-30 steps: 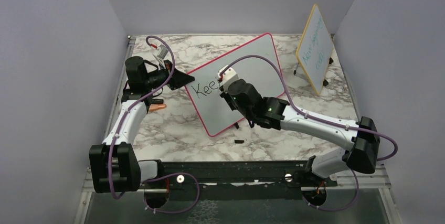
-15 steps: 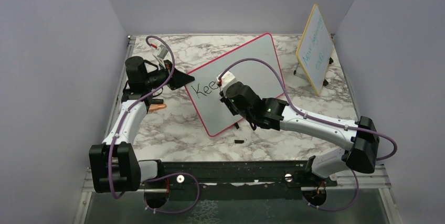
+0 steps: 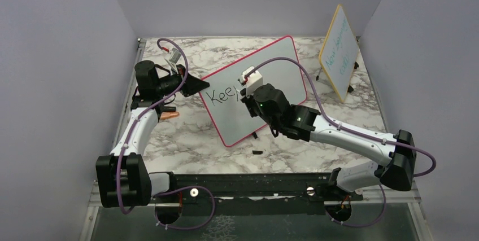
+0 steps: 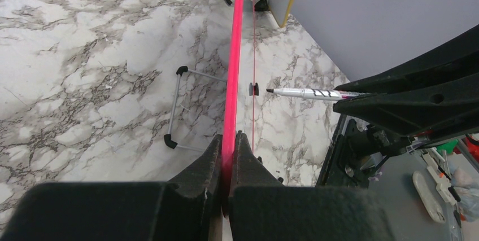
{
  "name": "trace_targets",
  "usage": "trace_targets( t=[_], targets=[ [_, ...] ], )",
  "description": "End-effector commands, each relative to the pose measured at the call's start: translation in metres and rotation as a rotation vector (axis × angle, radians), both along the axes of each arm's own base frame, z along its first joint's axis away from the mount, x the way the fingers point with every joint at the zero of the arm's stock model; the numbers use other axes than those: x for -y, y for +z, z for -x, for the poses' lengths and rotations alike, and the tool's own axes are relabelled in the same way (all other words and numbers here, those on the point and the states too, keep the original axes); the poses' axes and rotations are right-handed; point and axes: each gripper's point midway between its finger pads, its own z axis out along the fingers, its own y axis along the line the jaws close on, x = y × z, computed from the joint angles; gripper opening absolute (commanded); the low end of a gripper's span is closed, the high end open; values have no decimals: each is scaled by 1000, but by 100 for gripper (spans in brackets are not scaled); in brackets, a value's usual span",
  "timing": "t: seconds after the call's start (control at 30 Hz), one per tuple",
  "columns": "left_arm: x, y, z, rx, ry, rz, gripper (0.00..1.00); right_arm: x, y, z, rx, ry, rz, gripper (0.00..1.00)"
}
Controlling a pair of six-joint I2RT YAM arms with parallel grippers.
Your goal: Write a sentence on the whiteboard
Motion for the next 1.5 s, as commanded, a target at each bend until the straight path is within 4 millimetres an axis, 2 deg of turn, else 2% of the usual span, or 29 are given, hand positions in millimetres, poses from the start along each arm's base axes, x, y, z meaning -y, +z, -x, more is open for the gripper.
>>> trace_targets(
  t=[0.0,0.53,1.0,1.47],
  targets=[
    [1,-20,-2,-19,1,-45,0,0,17,-15,73,-47,-58,1],
    [1,-20,-2,-23,0,-44,0,-9,1,-26,47,-37,-37,0],
    [1,-20,-2,-24,0,-45,0,-13,2,-25,37,-10,-44,0],
    [1,-19,-2,-19,1,-45,0,9,-4,-38,55,-115,-7,0]
  ],
)
